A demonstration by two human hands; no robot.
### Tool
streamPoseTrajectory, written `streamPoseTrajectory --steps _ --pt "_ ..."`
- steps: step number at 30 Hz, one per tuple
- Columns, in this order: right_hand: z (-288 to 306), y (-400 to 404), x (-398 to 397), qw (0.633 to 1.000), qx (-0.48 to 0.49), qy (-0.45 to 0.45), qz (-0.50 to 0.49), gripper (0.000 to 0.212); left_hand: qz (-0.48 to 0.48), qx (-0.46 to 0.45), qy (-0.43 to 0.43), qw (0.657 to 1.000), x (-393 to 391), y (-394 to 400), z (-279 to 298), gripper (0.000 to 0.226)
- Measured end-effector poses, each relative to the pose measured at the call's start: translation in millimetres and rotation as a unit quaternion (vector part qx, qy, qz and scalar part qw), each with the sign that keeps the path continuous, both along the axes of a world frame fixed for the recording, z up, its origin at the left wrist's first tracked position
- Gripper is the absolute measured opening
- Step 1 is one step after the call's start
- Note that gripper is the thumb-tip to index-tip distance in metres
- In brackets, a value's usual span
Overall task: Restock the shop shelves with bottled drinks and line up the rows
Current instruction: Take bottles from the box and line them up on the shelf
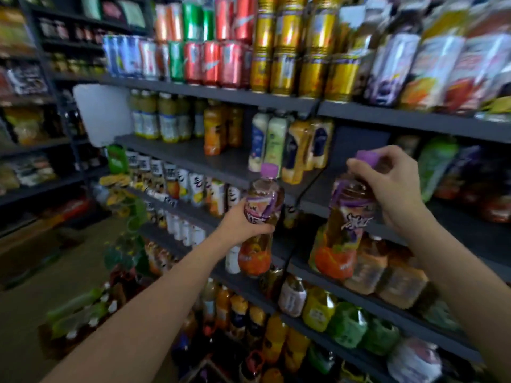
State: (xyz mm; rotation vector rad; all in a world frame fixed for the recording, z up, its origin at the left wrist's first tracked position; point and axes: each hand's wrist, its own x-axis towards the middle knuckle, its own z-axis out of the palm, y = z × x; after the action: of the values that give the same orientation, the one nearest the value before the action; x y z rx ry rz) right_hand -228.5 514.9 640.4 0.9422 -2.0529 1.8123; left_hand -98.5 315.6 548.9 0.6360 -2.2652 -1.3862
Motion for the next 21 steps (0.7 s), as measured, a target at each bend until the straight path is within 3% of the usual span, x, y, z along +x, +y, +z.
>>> streamPoseTrajectory --steps 6,10,15,21 --pt "2.0 83.4 -61.3 0.974 -0.109 0.085 -0.181 0.030 -0.091 -0.003 0.051 0.995 -92.2 66.5 35.0 0.063" --pt "0.3 120.9 -103.1 0.954 -0.073 0.155 -0.245 0.030 -0.141 -0.012 0.070 0.987 -151.5 103.5 50.7 0.057" --pt "-7.2 139.7 -155.7 0.950 -0.062 0.131 -0.277 0.026 -0.165 0.004 0.067 0.984 -210.3 140.6 51.6 0.055" --pt "-41.0 125.8 -179.9 0.968 0.036 0.122 -0.214 0.024 -0.145 0.015 0.070 0.987 -251.5 158.5 51.3 0.062"
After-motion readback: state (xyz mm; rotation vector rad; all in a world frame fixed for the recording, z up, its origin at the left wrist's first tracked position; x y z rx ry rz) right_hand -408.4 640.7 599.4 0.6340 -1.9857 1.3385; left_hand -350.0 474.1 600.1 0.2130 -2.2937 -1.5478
